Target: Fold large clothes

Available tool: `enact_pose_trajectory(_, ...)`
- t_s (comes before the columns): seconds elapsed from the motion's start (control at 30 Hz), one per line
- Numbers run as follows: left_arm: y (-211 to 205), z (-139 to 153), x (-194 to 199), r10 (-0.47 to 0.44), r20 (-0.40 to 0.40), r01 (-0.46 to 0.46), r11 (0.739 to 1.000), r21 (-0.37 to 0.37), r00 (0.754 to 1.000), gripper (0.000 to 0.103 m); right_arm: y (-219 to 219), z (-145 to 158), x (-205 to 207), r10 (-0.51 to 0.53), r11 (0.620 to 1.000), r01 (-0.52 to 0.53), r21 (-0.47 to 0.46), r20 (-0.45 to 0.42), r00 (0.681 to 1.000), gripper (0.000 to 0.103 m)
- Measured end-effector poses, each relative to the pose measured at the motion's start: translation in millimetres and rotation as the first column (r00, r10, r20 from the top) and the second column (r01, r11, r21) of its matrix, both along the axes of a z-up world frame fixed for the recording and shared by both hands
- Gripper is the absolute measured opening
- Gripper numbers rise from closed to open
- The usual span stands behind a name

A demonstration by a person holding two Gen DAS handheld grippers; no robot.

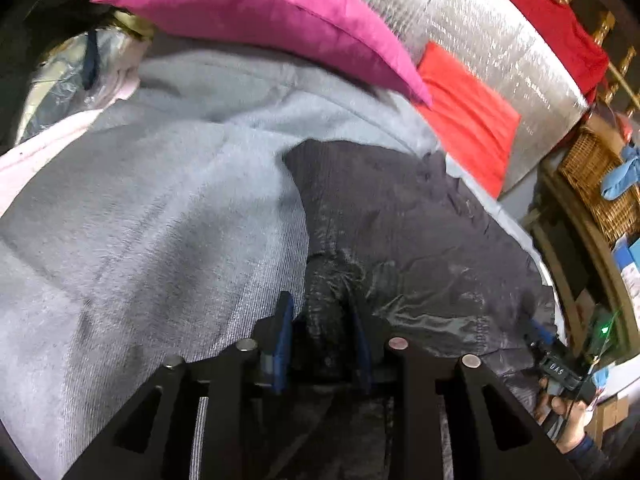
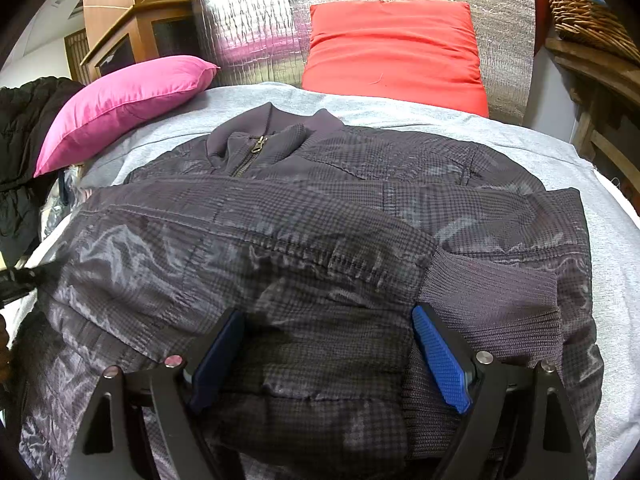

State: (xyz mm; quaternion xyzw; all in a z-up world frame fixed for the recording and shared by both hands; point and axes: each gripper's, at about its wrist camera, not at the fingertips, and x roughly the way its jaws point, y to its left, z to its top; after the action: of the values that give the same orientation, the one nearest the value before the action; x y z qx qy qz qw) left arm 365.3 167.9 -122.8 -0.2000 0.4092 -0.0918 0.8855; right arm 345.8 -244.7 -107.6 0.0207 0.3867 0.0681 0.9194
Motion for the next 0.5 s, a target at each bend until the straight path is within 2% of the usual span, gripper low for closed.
enact_pose_trajectory(0.03,-1.5,-7.7,1.7,0.001,-0.023,-0.001,0.999,0.037,1.000,0.041,0.0,-0.2,0.0,0.000,1.000,0.000,0.000,0.000,1.000,0.089)
enact_pose_trajectory(0.07,-1.5,-15.9,3.4,-0.001,-0.052,0.004,0.999,0.045,0.999,0.045,0.0,-0.3,0.1,0.000,1.000,0.000,-0.001,0.001,1.000,0.089)
enact_pose_trajectory(0.13,1.4,-18.5,0.8,-0.001,-0.037,0.002,1.000,0.029,0.999,0.043,-0.5,-0.5,0.0,0.000,1.000,0.000,0.000,0.000,1.000,0.089)
enact_pose_trajectory(0.2,1.4,-13.3,-7.0,0.003,-0.032,-0.001,0.998,0.061,0.999,0.038,-0.5,-0.8,0.3,0.000,1.000,0.000,-0.003,-0.001,1.000,0.089)
enact_pose_trajectory(0.3,-7.0,-2.2,-16.9,0.034,-0.034,-0.030,0.993,0.111,0.999,0.040,0.7,-0.7,0.8,-0.002,1.000,0.002,-0.013,-0.001,1.000,0.089)
enact_pose_trajectory(0.33,-8.9,3.4,-22.5,0.047,-0.033,-0.042,0.992,0.123,0.998,0.043,1.5,-0.4,1.0,-0.004,1.000,0.004,-0.020,-0.002,1.000,0.089)
enact_pose_trajectory(0.4,-11.7,14.2,-36.1,0.061,-0.017,-0.058,0.988,0.142,0.998,0.063,5.2,0.6,0.9,-0.009,0.999,0.009,-0.041,-0.003,1.000,0.089)
enact_pose_trajectory(0.5,-19.6,39.5,-73.4,0.066,0.027,-0.070,0.973,0.219,0.997,0.071,13.0,6.9,1.0,-0.019,0.994,0.016,-0.105,-0.027,0.999,0.089)
